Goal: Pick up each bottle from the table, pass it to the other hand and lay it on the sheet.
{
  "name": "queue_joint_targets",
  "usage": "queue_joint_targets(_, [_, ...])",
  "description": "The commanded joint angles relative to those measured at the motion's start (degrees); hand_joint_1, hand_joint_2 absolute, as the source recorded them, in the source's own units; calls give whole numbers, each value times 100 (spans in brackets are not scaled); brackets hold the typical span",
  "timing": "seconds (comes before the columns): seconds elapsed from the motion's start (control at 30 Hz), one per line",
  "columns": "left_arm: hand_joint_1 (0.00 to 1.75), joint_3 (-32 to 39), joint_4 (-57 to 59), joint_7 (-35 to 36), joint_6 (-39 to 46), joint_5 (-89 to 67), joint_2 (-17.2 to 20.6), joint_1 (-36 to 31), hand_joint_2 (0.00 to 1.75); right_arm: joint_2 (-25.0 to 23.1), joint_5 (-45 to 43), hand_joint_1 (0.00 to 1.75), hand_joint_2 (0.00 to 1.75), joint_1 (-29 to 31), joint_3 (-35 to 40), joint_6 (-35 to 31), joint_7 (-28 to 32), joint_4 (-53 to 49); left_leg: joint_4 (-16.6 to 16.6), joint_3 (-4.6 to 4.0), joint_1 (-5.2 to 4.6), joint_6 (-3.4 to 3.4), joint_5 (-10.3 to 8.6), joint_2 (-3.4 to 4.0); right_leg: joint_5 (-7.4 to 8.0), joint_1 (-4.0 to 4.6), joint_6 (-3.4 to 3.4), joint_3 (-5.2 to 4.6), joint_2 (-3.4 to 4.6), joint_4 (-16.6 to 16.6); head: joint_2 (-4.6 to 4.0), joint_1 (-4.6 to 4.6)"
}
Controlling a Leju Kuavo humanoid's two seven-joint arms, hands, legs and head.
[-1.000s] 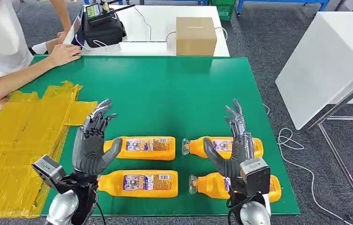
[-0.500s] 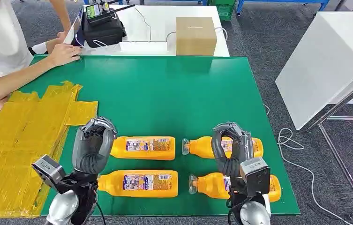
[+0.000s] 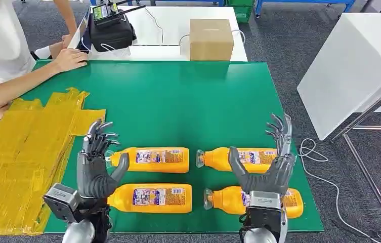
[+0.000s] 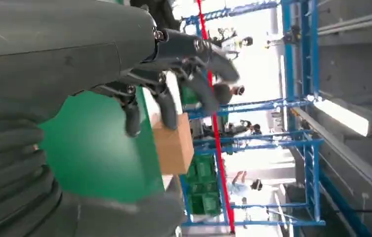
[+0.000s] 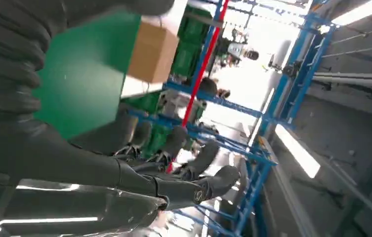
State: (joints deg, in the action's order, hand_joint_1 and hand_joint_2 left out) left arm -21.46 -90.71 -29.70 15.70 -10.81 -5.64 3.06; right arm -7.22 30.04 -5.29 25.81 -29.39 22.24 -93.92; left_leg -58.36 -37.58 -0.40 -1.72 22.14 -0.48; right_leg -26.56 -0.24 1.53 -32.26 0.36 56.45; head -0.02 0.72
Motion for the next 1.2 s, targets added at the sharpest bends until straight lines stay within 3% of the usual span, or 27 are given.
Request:
queue_joint_targets(0.03, [0, 78, 366, 56, -113, 99, -35, -118, 175, 300, 271, 0, 175, 371, 179, -96, -167, 409, 11, 37, 3, 12, 10, 6, -5, 2, -2, 41, 0, -19, 0, 2])
queue_joint_targets(0.13, [0, 78, 366, 56, -113, 99, -35, -118, 175, 300, 271, 0, 175, 371, 179, -96, -167, 409, 20, 68, 0, 20, 21, 7, -15, 0, -3, 87, -2, -28, 0, 0])
queue_joint_targets(0.2, [0, 78, 366, 56, -113, 99, -35, -118, 175, 300, 271, 0, 175, 371, 179, -96, -167, 409, 10, 43, 1, 13, 14, 6, -9, 1, -1, 93, 0, -17, 0, 0])
queue_joint_targets(0.23, [0, 83, 360, 55, -111, 76, -41, -119, 175, 371, 549, 0, 175, 427, 254, -9, -407, 482, 12, 48, 0, 15, 15, 8, -10, 1, -2, 98, 2, -19, 0, 0])
queue_joint_targets(0.37, [0, 103, 453, 111, -257, 82, -62, -212, 175, 607, 1275, 0, 175, 845, 519, 394, -939, 884, 9, 31, 0, 10, 6, 10, 0, 1, 0, 79, 5, -15, 0, 0])
queue_joint_targets(0.57, [0, 141, 914, 176, -697, 424, -186, -571, 175, 815, 2139, 0, 175, 1977, 1356, 1433, -1528, 2361, 12, 35, 1, 9, 0, 16, 6, 2, 2, 74, 9, -18, 0, 2])
queue_joint_targets(0.87, [0, 111, 1087, 162, -856, 593, -236, -737, 175, 634, 2013, 0, 175, 2454, 1645, 1806, -1504, 3193, 5, 25, -2, 1, -4, 1, 5, -1, 1, 77, -3, -9, 0, 0])
queue_joint_targets(1.07, [0, 18, 1327, 142, -908, 735, -278, -1017, 175, 164, 1845, 0, 175, 3109, 2080, 2125, -1271, 4610, 11, 47, -1, 12, -2, 14, 6, 1, -3, 97, 6, -13, 0, 0])
queue_joint_targets(1.2, [0, 13, 1412, 139, -887, 813, -280, -1094, 175, -67, 1782, 0, 175, 3220, 2330, 2175, -1170, 5104, 9, 35, 2, 7, -4, 11, 9, 3, -4, 84, 4, -11, 0, 0])
